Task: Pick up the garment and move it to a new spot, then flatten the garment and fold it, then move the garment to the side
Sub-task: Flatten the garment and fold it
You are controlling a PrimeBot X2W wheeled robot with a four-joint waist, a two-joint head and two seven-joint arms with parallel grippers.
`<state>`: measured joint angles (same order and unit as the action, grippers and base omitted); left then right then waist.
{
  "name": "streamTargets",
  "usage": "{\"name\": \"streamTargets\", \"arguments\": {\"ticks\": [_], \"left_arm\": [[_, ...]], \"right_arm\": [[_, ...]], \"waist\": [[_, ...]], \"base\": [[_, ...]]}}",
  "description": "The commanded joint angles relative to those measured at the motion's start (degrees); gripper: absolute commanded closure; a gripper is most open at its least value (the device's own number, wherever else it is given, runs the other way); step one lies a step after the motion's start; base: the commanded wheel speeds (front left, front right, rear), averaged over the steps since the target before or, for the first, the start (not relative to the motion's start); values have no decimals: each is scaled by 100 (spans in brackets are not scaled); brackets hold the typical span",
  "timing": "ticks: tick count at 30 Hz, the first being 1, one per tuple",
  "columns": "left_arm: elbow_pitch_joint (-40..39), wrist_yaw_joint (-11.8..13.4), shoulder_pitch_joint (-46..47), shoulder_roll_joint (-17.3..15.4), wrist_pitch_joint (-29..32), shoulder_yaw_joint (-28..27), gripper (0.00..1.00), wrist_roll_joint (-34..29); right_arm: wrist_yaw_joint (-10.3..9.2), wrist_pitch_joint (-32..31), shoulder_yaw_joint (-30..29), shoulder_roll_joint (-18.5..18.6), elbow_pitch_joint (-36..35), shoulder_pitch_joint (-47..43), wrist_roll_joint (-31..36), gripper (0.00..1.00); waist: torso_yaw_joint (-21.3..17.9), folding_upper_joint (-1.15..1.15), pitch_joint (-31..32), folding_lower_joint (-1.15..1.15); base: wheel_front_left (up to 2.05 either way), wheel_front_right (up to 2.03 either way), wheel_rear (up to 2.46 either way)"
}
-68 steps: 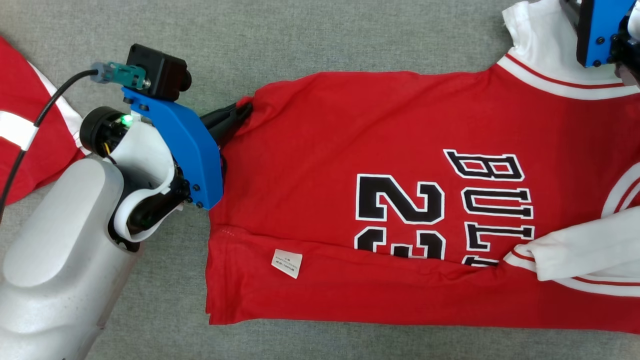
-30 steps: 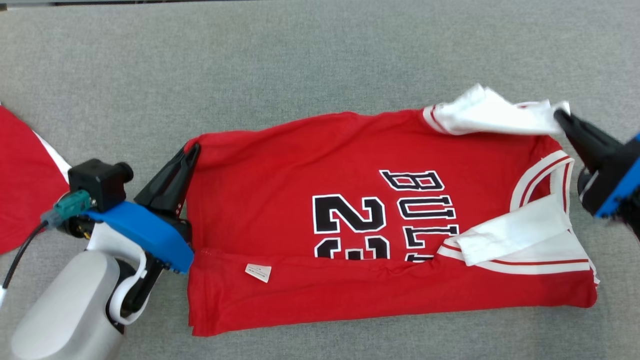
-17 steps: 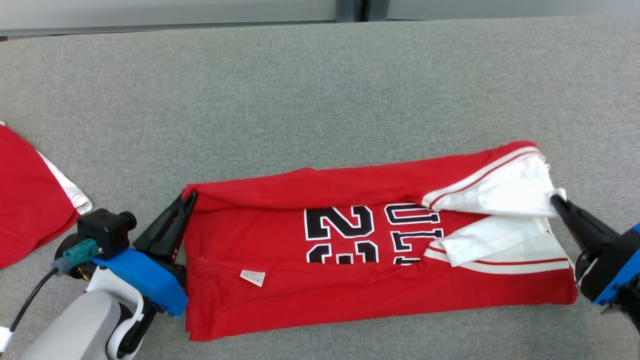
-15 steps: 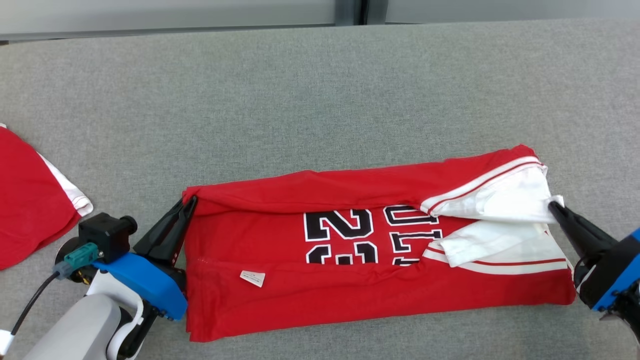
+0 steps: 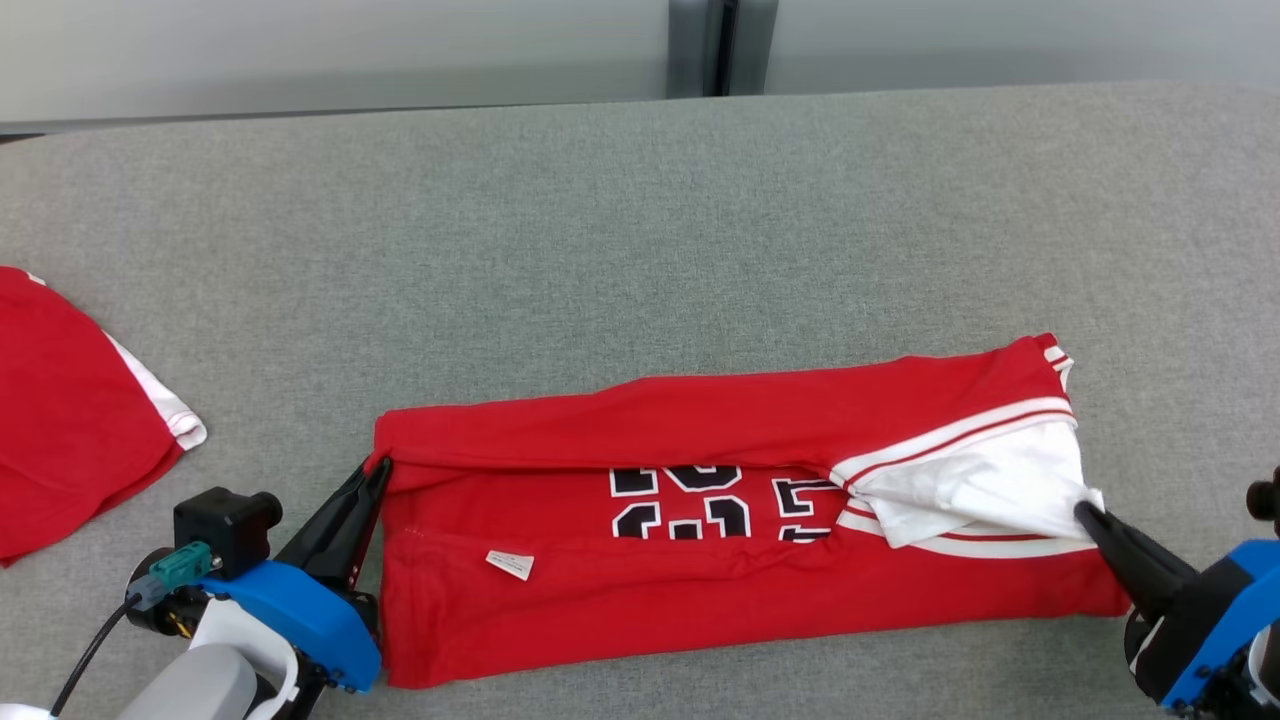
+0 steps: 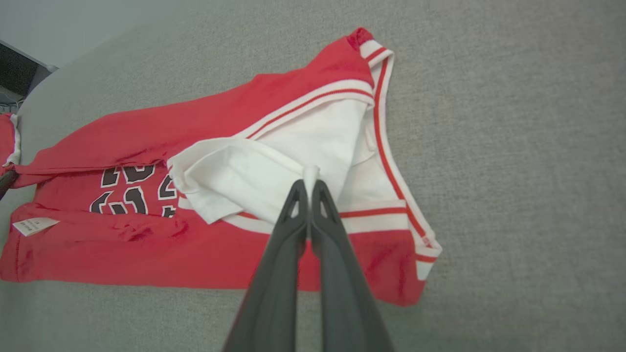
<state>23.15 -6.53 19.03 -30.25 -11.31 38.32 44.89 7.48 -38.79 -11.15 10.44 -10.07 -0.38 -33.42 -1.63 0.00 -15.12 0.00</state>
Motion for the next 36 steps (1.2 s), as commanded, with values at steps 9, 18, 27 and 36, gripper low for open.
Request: {"name": "streamTargets", "arguments": {"ticks": [9,18,27,36], "left_arm": [[191,202,-294,259,-210,-63,0,121],[-547,551,-443,612,-389,-999,0,-293],[-965,519,-701,1167,-393,-1860,0,-1210],[-614,388,-557,1342,-394,-2024,0,-1391]], "right_arm": [[3,80,-243,-145,186,-374,287,0],[3,364,-583,-253,333,19,929,0],[3,844,-632,-488,1313,782,1553,0],[3,1054,-548,-441,3025,1748,2117,0]], "waist": [[54,0,352,0],[168,0,612,0],[248,0,655,0],[381,0,487,0]], "base": [[0,0,0],[0,0,0],[0,0,0],[0,0,0]]}}
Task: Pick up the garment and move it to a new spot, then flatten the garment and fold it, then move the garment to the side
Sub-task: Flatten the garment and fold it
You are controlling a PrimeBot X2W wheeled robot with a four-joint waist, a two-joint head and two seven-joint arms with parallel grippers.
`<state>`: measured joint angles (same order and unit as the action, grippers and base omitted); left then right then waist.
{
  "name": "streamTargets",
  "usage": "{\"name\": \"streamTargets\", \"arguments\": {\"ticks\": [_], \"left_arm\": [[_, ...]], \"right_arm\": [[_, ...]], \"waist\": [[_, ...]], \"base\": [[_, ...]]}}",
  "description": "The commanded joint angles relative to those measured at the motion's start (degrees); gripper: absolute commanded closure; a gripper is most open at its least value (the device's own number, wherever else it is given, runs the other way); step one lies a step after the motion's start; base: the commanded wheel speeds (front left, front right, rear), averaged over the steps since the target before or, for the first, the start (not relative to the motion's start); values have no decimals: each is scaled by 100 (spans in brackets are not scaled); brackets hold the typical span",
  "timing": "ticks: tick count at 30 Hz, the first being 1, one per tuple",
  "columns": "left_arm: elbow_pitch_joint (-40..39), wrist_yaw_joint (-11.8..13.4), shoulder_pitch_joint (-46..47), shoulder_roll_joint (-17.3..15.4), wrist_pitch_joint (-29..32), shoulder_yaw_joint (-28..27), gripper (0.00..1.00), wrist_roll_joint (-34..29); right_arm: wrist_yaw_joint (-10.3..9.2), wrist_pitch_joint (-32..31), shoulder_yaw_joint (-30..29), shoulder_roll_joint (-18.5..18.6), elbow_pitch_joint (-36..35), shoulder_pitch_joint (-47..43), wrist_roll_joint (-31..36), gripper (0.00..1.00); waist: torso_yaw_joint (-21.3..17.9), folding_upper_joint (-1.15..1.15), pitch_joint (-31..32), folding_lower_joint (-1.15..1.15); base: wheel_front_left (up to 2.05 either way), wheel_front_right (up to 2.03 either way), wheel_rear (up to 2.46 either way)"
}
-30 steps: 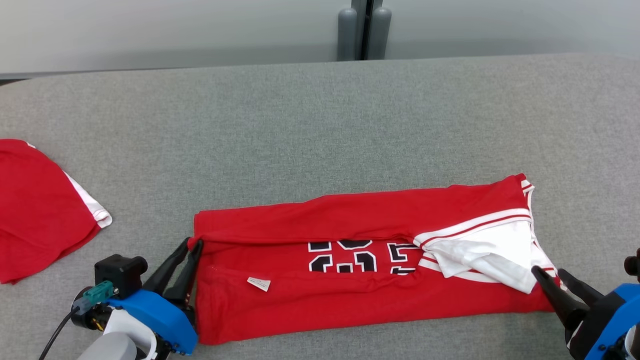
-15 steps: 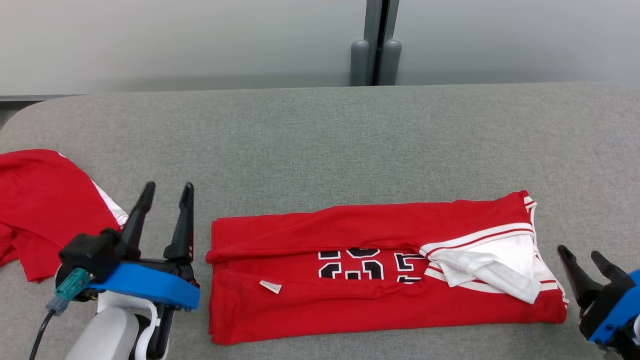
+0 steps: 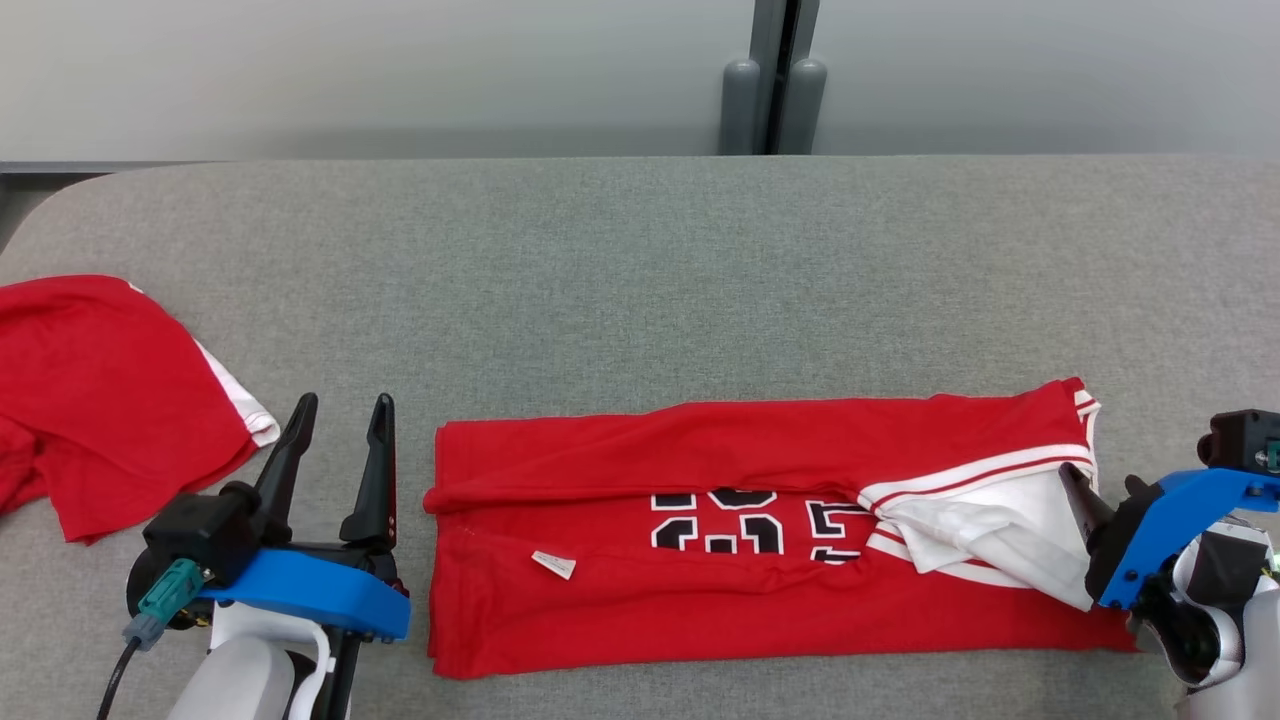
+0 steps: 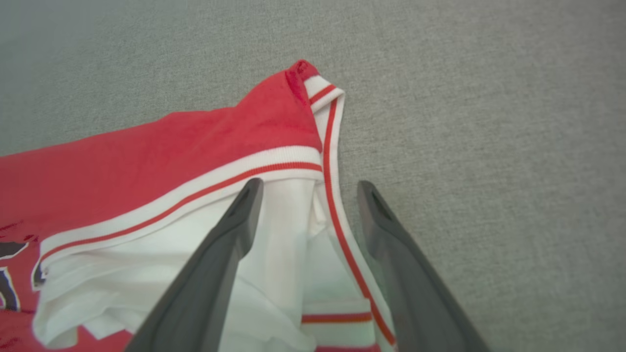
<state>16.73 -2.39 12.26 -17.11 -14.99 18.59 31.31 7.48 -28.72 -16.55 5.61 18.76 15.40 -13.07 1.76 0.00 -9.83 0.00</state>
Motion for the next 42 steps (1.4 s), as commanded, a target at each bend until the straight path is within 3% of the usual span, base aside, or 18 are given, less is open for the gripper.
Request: {"name": "streamTargets", "arguments": {"ticks": [1,5,9,11,12,20,29,35,42], "left_arm": [[57,-43,133,39,-26,-57,0,-58],[153,-103,186,75,-26,-74,0,-118],[215,-138,212,117,-26,-88,0,-141],[249,-158,206,134,-26,-104,0,-155],[260,-167,202,138,-26,-117,0,-165],[300,-215,41,174,-26,-200,0,-224],[230,-254,-106,199,-26,-333,0,-267],[252,-268,-137,219,-26,-385,0,-296],[280,-326,-113,216,-26,-341,0,-303]], "right_arm": [[3,66,-64,54,318,246,202,0],[3,-127,-105,29,1016,496,588,0],[10,-420,49,-84,1443,517,556,0],[27,-587,277,-153,1572,495,426,73],[35,-589,396,-139,1549,499,338,100],[1,-277,501,585,796,324,-187,100],[1,-542,-621,1131,-478,-196,201,100],[2,-699,-763,1033,-886,-309,252,100],[3,-999,96,678,-1512,-505,55,100]], "waist": [[67,0,-64,0],[146,0,-123,0],[177,0,-134,0],[182,0,-133,0],[177,0,-130,0],[41,0,-23,0],[-100,0,59,0],[-111,0,104,0],[-47,0,176,0]], "base": [[0,0,0],[0,0,0],[0,0,0],[0,0,0],[0,0,0],[0,0,0],[0,0,0],[0,0,0],[0,0,0]]}}
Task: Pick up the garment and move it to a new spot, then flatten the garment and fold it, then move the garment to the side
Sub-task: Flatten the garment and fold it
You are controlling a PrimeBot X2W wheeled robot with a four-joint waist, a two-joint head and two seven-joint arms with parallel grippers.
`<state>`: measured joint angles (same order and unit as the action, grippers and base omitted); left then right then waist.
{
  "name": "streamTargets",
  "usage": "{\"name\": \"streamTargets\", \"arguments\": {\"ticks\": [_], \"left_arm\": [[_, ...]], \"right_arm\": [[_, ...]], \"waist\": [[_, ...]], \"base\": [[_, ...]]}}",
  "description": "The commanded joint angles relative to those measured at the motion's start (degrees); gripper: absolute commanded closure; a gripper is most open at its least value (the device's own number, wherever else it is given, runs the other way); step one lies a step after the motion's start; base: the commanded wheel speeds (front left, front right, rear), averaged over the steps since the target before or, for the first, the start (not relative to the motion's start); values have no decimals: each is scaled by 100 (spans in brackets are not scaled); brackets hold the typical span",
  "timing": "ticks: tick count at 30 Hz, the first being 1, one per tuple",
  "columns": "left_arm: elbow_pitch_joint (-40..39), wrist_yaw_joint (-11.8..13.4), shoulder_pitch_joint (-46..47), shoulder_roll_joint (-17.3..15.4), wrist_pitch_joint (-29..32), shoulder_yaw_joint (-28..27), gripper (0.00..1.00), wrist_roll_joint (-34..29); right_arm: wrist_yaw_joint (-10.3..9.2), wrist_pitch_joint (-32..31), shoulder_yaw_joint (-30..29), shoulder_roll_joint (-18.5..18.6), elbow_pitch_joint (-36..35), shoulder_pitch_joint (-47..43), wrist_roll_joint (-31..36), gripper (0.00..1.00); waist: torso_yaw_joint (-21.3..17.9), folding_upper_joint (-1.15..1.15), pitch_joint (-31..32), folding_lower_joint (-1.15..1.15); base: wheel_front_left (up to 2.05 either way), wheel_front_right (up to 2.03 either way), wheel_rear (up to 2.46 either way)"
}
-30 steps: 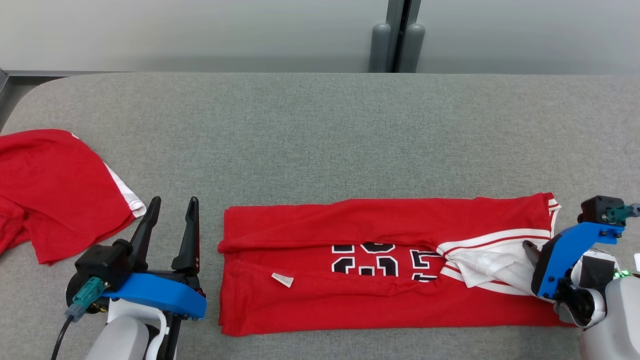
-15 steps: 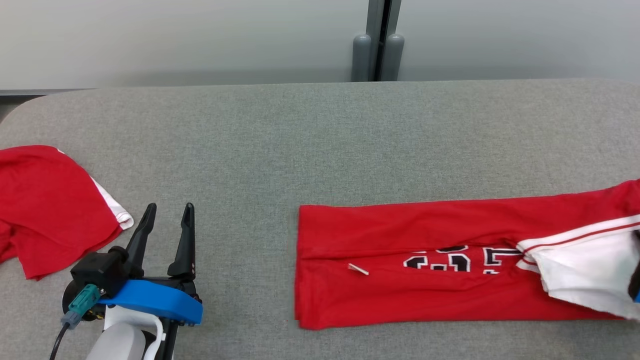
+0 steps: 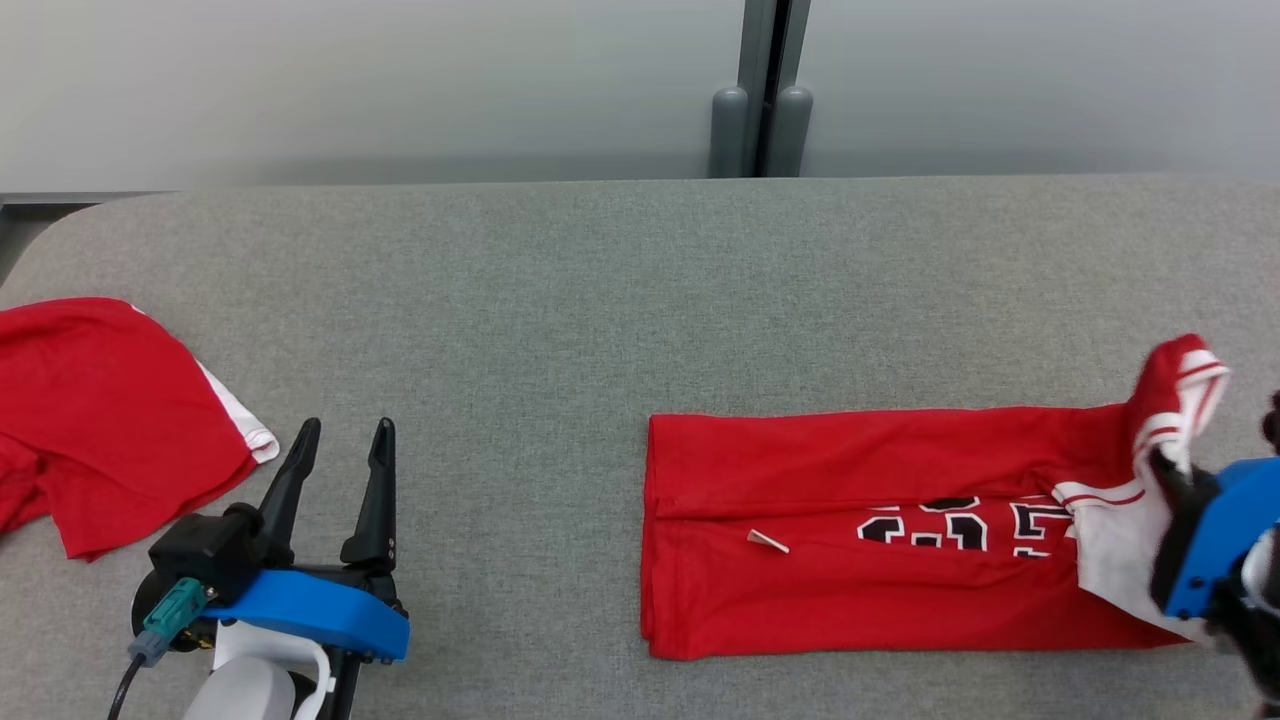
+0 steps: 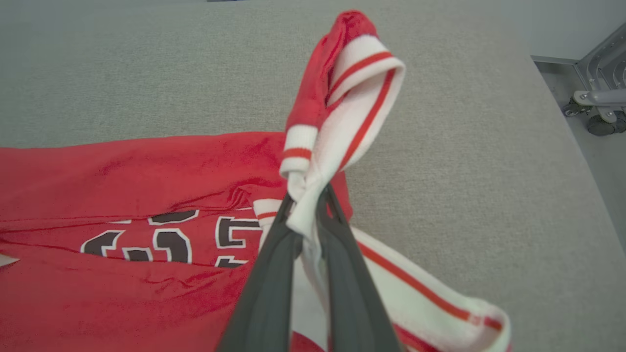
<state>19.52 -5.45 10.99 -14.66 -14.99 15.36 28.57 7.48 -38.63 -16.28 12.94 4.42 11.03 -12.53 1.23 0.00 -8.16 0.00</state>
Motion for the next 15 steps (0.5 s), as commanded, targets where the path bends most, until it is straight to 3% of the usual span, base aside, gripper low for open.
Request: {"name": "streamTargets", "arguments": {"ticks": [1,8,15], "left_arm": [[11,-22,10,-34,-27,-21,0,-26],[83,-50,-7,-29,-27,51,0,-42],[148,-89,130,-10,-26,146,0,-41]], "right_arm": [[3,-51,240,-174,-202,-100,40,100],[3,-184,1732,-665,-508,-7,126,100],[3,112,2723,-960,367,565,-27,100]], "waist": [[10,0,21,0],[63,0,52,0],[191,0,29,0]], "base": [[0,0,0],[0,0,0],[0,0,0]]}}
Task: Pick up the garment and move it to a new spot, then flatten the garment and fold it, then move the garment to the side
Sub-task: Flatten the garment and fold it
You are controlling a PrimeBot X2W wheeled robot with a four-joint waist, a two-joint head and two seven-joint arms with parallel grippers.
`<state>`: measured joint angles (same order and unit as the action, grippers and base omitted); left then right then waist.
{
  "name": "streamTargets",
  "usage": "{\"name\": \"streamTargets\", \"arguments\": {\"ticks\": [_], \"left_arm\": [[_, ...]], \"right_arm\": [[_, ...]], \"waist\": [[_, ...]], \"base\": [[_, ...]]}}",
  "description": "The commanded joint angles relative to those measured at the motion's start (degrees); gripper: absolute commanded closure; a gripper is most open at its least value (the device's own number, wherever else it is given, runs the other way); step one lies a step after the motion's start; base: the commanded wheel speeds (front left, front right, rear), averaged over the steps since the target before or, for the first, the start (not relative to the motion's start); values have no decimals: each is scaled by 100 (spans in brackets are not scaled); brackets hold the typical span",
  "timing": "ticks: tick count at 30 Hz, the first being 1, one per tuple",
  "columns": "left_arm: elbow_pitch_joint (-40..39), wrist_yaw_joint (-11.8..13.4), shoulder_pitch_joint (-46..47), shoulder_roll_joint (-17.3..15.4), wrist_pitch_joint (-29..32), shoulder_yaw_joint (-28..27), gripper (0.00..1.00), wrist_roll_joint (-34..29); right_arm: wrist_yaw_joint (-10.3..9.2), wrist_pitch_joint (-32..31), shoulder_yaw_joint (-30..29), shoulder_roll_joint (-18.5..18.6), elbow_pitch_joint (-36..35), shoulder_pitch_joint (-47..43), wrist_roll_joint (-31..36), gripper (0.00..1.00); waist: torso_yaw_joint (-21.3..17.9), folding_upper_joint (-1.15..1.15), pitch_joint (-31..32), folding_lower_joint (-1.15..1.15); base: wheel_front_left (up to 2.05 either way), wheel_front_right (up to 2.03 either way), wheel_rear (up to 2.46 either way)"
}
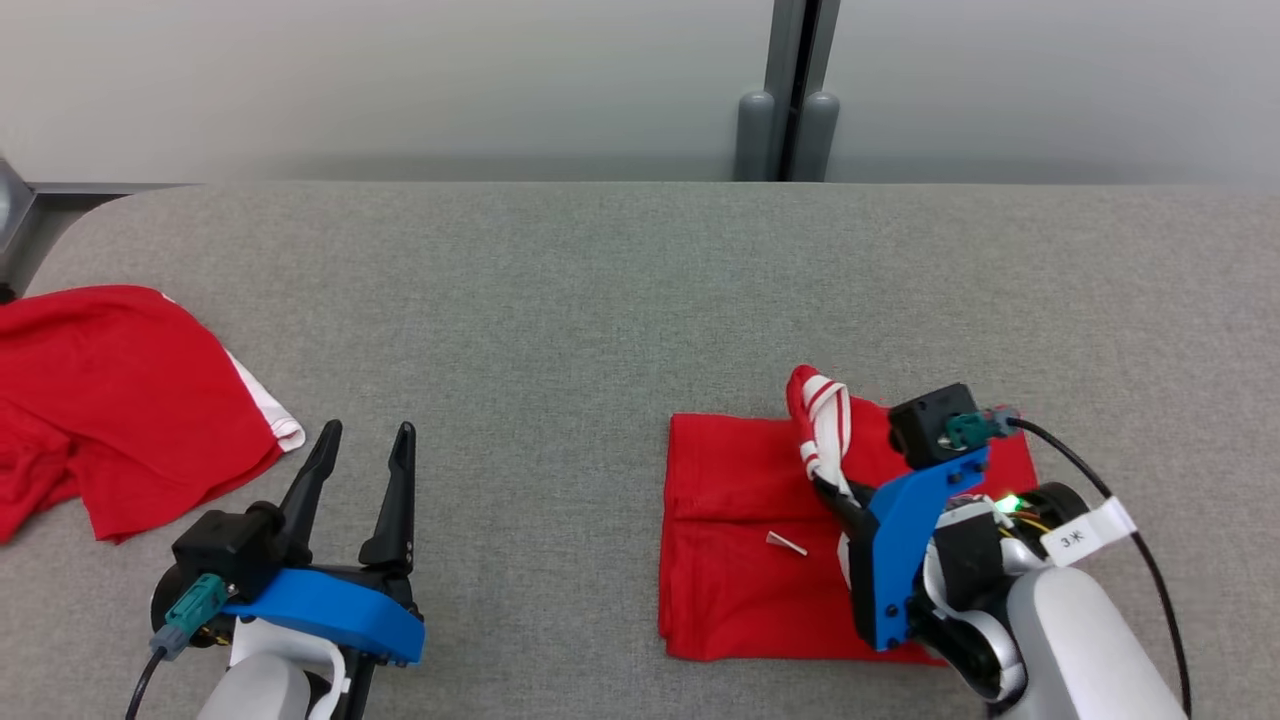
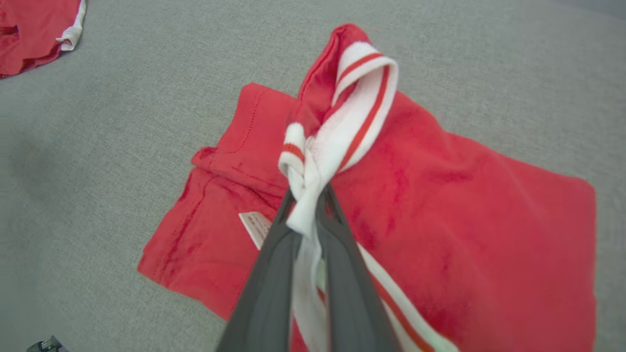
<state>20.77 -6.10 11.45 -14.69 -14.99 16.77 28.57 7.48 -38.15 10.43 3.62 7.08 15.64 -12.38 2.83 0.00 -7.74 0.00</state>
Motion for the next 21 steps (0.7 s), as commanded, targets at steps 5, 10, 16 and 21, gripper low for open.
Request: {"name": "streamTargets", "arguments": {"ticks": [5,10,16,21], "left_arm": [[84,-53,156,13,-26,111,0,-24],[148,-67,215,47,-26,167,0,-2],[182,-84,277,63,-26,176,0,8],[179,-75,233,63,-26,116,0,5]], "right_arm": [[3,305,464,-73,873,501,-330,100],[3,522,788,-71,1473,817,-686,100],[3,723,832,-73,2079,1093,-848,100],[3,1039,1035,-71,2185,1249,-1283,0]], "waist": [[176,0,-14,0],[318,0,-30,0],[423,0,-60,0],[397,0,-61,0]], "base": [[0,0,0],[0,0,0],[0,0,0],[0,0,0]]}}
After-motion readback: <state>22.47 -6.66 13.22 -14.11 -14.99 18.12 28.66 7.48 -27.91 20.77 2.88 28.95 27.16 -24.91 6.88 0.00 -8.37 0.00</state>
